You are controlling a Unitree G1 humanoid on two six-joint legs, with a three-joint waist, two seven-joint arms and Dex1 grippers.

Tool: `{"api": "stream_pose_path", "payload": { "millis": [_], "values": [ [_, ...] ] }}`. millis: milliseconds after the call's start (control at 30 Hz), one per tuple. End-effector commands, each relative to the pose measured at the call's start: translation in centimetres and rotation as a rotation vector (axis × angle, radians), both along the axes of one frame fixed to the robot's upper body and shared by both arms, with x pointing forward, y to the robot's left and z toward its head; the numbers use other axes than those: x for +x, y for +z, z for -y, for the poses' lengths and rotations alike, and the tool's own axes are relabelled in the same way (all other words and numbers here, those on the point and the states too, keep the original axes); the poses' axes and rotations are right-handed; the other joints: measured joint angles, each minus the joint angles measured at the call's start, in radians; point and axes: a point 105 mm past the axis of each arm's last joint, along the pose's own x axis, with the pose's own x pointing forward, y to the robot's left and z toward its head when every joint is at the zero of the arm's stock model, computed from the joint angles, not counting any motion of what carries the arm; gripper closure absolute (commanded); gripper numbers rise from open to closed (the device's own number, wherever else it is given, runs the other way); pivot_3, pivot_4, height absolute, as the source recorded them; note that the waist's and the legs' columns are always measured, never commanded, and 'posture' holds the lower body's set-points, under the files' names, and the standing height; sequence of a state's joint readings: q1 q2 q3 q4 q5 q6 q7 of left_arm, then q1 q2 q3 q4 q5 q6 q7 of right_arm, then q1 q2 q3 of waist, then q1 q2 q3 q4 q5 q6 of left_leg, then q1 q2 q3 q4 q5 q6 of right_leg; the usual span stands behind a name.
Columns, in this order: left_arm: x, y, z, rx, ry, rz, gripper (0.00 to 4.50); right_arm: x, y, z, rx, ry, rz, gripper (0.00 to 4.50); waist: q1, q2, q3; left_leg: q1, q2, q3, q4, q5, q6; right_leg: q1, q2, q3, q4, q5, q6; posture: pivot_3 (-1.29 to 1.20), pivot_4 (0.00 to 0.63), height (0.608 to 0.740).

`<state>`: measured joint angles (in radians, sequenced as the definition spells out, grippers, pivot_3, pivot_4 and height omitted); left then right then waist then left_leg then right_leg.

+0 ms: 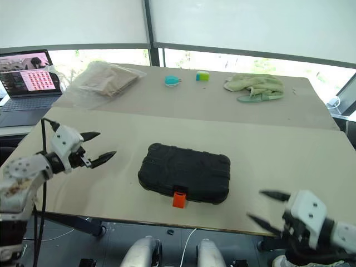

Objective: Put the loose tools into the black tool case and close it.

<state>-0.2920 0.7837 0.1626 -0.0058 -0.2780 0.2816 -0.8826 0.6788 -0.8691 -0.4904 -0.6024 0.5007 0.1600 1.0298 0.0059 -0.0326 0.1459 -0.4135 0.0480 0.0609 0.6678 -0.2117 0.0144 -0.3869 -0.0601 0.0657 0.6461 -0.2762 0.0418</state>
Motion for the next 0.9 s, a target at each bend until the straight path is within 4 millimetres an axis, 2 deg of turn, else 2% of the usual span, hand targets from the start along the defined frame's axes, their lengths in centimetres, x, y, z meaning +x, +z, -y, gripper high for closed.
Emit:
{"api": "stream_pose_path", "payload": {
  "millis": [33,67,100,233,267,300,333,400,533,633,733,900],
  "values": [
    [2.4,0.6,1.2,0.021,-0.075,0.002,0.53,-0.9,0.6,-2.0,0.017,0.118,-0.033,1.89,0.001,-0.001,0.000,0.000,0.001,0.000,0.000,-0.001,-0.001,0.000,0.000,0.001,0.000,0.001,0.000,0.00,0.150,0.740],
    [3.1,0.5,2.0,0.033,-0.117,-0.006,0.67,-0.8,0.3,-2.4,0.015,0.134,-0.038,2.10,0.002,-0.002,0.000,0.000,0.000,0.000,0.000,-0.001,-0.001,0.000,0.000,0.001,0.000,0.001,0.000,0.00,0.150,0.740],
    [3.8,0.3,2.7,0.057,-0.155,-0.007,1.13,-0.7,0.2,-2.8,0.012,0.144,-0.038,2.55,0.003,-0.003,0.000,0.000,0.000,0.002,0.001,0.000,0.000,-0.001,0.000,0.002,0.000,0.002,0.001,0.00,0.150,0.740],
    [5.9,-0.2,6.2,0.103,-0.303,-0.021,2.55,0.1,-0.6,-4.0,0.007,0.181,-0.033,3.86,0.004,-0.006,0.000,-0.002,-0.003,0.007,0.001,0.001,0.001,-0.002,0.000,0.003,0.000,0.009,0.000,0.00,0.150,0.740],
    [6.3,-0.3,7.3,0.109,-0.340,-0.021,3.04,0.4,-0.9,-4.3,0.003,0.191,-0.029,4.35,0.004,-0.007,0.000,-0.004,-0.004,0.006,0.001,0.001,0.001,-0.002,0.001,0.002,0.000,0.009,0.001,0.00,0.150,0.740],
    [6.6,-0.4,8.4,0.118,-0.383,-0.024,3.34,0.8,-1.1,-4.7,0.002,0.197,-0.025,4.50,0.005,-0.007,0.001,-0.006,-0.004,0.006,0.001,0.001,0.001,-0.004,0.002,0.002,0.000,0.009,0.001,0.00,0.150,0.740],
    [6.6,-0.6,9.4,0.126,-0.431,-0.033,3.79,1.1,-1.3,-5.0,0.003,0.204,-0.022,4.50,0.005,-0.008,0.001,-0.009,-0.004,0.005,0.001,0.001,0.001,-0.006,0.002,0.002,0.000,0.009,0.001,0.00,0.150,0.740],
    [6.7,-0.9,10.5,0.156,-0.485,-0.038,4.41,1.6,-1.6,-5.5,0.005,0.222,-0.016,4.50,0.003,-0.008,0.001,-0.013,-0.005,0.005,0.001,0.001,0.002,-0.010,0.002,0.002,0.000,0.009,0.002,0.00,0.150,0.740],
    [6.9,-1.9,12.2,0.236,-0.559,-0.066,4.41,3.4,-2.0,-6.2,-0.022,0.229,0.031,4.50,-0.004,-0.009,0.001,-0.019,-0.005,0.004,0.001,0.001,0.002,-0.017,0.003,0.003,0.001,0.009,0.002,0.00,0.150,0.740],
    [6.4,-2.5,12.8,0.295,-0.634,-0.092,4.41,5.0,-2.0,-6.4,-0.027,0.198,0.062,4.50,0.000,-0.009,0.002,-0.020,-0.006,0.003,0.002,0.001,0.002,-0.017,0.003,0.002,0.002,0.010,0.002,0.00,0.150,0.740],
    [5.2,-2.9,12.8,0.323,-0.727,-0.133,4.41,6.2,-2.0,-6.3,-0.042,0.179,0.086,4.50,0.001,-0.010,0.002,-0.021,-0.006,0.004,0.002,0.001,0.002,-0.017,0.002,0.002,0.001,0.010,0.002,0.00,0.150,0.740],
    [2.5,-3.5,11.5,0.351,-0.871,-0.227,4.41,9.7,-1.3,-5.2,-0.066,0.064,0.184,4.50,-0.008,-0.010,0.002,-0.021,-0.006,0.004,0.004,0.001,0.002,-0.017,0.002,0.002,0.002,0.010,0.003,0.00,0.150,0.740]
  ]
}}
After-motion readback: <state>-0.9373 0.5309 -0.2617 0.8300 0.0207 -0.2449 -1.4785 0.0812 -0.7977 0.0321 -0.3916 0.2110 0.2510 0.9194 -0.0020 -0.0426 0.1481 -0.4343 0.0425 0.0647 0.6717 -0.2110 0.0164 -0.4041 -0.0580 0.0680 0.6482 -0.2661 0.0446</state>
